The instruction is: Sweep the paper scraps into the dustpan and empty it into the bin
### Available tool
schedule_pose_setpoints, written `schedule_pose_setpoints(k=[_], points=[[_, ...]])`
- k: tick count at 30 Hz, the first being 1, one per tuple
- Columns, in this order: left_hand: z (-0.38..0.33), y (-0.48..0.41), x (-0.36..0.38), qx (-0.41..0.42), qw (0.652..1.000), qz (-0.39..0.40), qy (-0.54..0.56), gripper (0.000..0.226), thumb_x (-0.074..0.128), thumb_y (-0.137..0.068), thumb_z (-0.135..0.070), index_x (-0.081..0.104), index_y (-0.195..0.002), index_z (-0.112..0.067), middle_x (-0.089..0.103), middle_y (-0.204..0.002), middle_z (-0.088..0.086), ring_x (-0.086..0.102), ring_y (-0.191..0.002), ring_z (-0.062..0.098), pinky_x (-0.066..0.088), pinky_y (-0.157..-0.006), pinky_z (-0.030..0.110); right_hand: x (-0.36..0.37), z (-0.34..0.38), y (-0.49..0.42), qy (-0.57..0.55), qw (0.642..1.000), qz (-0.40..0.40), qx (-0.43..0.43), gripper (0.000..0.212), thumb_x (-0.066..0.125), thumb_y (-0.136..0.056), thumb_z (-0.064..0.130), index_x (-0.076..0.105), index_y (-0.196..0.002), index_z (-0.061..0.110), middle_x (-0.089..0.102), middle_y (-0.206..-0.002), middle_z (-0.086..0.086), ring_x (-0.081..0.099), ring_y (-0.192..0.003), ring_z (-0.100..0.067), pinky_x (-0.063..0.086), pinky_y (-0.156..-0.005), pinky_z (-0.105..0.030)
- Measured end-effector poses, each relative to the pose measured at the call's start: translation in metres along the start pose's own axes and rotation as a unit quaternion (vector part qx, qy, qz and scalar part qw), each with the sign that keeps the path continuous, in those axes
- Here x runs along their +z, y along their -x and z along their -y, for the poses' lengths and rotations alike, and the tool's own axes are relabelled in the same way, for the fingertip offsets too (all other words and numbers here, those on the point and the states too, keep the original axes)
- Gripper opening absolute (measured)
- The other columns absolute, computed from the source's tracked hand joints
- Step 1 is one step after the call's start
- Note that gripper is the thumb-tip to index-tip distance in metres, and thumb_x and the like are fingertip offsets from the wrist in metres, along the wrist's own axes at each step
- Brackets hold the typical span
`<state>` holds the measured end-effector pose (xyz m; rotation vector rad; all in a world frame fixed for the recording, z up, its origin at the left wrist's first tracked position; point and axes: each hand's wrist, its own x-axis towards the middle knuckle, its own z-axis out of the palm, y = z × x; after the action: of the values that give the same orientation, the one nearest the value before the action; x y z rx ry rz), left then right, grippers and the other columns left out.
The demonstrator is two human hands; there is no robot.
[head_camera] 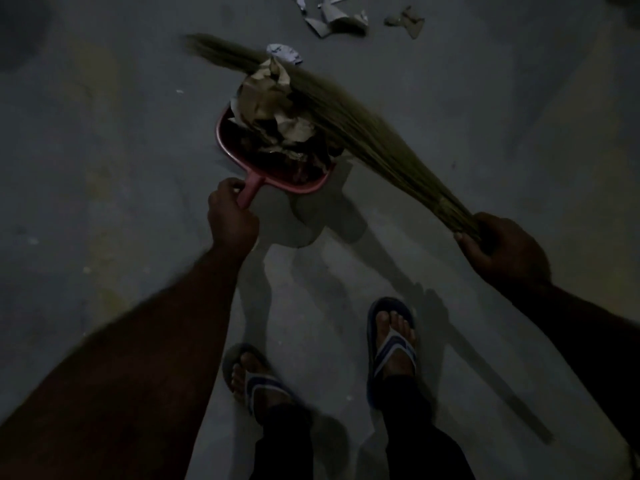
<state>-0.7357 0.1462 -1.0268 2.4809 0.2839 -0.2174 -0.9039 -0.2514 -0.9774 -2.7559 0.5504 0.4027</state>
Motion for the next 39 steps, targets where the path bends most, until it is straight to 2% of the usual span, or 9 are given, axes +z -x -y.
schedule_pose_setpoints(k=[6,12,16,19,25,29,32,35,39], points=[[0.002,-0.04,-0.065,-0.018,0.999,-0.047,0.005,0.042,0.057,-0.069,-0.005,0.054,-0.109,-0.018,0.063,-0.104,0.013,0.061,-0.094,0.032,0.05,-0.077,0.038,-0.018,0.064,-0.044,-0.005,0.999,0.001,-0.039,0.046,0.05,-0.087,0.065,0.063,-0.108,0.026,0.065,-0.092,-0.005,0.064,-0.082,-0.028,0.038,-0.06,-0.028],[0.012,-0.065,-0.163,-0.08,0.994,-0.071,0.002,0.054,0.062,-0.072,-0.007,0.055,-0.125,-0.015,0.064,-0.113,0.014,0.063,-0.1,0.032,0.053,-0.088,0.042,-0.059,0.151,-0.056,-0.009,0.997,-0.006,-0.073,0.037,0.056,-0.087,0.061,0.062,-0.101,0.027,0.062,-0.09,-0.003,0.063,-0.081,-0.028,0.038,-0.061,-0.028],[0.014,-0.07,-0.242,-0.081,0.993,-0.085,-0.009,0.042,0.066,-0.075,-0.005,0.064,-0.116,-0.006,0.068,-0.101,0.019,0.065,-0.091,0.034,0.051,-0.078,0.039,-0.098,0.219,-0.057,-0.013,0.994,-0.014,-0.109,0.035,0.059,-0.087,0.057,0.062,-0.103,0.027,0.06,-0.089,-0.003,0.061,-0.079,-0.027,0.042,-0.06,-0.03],[0.015,-0.074,-0.308,-0.113,0.99,-0.08,0.015,0.029,0.068,-0.076,-0.005,0.068,-0.105,-0.007,0.068,-0.09,0.019,0.064,-0.082,0.032,0.051,-0.073,0.041,-0.136,0.278,-0.06,0.003,0.99,0.003,-0.141,0.03,0.057,-0.087,0.059,0.058,-0.093,0.029,0.058,-0.082,0.001,0.057,-0.069,-0.022,0.039,-0.054,-0.027],[0.024,-0.109,-0.466,-0.156,0.985,-0.067,0.038,0.03,0.07,-0.08,-0.008,0.067,-0.11,-0.007,0.068,-0.094,0.017,0.064,-0.085,0.032,0.049,-0.073,0.037,-0.214,0.423,-0.07,0.027,0.986,0.016,-0.163,0.031,0.059,-0.087,0.058,0.057,-0.085,0.027,0.058,-0.078,0.003,0.057,-0.066,-0.018,0.042,-0.053,-0.028],[0.027,-0.16,-0.565,-0.163,0.985,-0.062,0.014,0.027,0.071,-0.081,-0.011,0.068,-0.107,-0.007,0.066,-0.089,0.016,0.06,-0.08,0.028,0.041,-0.068,0.03,-0.251,0.522,-0.097,0.023,0.983,0.017,-0.184,0.032,0.058,-0.087,0.057,0.056,-0.081,0.026,0.055,-0.072,0.004,0.057,-0.068,-0.021,0.036,-0.052,-0.029],[0.038,-0.214,-0.618,-0.164,0.984,-0.065,-0.002,0.022,0.071,-0.08,-0.01,0.069,-0.101,-0.006,0.067,-0.088,0.02,0.064,-0.08,0.032,0.043,-0.065,0.032,-0.262,0.591,-0.132,0.019,0.981,0.03,-0.188,0.032,0.057,-0.088,0.058,0.058,-0.086,0.026,0.058,-0.073,0.002,0.059,-0.069,-0.023,0.045,-0.056,-0.031],[0.051,-0.287,-0.649,-0.152,0.985,-0.084,-0.013,0.019,0.071,-0.077,-0.011,0.069,-0.096,-0.004,0.068,-0.088,0.024,0.067,-0.085,0.038,0.052,-0.069,0.041,-0.257,0.657,-0.183,0.004,0.977,0.036,-0.209,0.032,0.057,-0.089,0.056,0.058,-0.084,0.025,0.057,-0.069,0.002,0.057,-0.061,-0.018,0.045,-0.054,-0.031],[0.073,-0.398,-0.661,-0.15,0.981,-0.11,-0.054,0.024,0.071,-0.079,-0.011,0.069,-0.101,-0.004,0.068,-0.093,0.021,0.064,-0.088,0.035,0.049,-0.073,0.037,-0.229,0.753,-0.279,-0.004,0.971,0.022,-0.239,0.031,0.058,-0.09,0.055,0.059,-0.086,0.024,0.057,-0.071,0.001,0.055,-0.06,-0.017,0.037,-0.05,-0.027]])
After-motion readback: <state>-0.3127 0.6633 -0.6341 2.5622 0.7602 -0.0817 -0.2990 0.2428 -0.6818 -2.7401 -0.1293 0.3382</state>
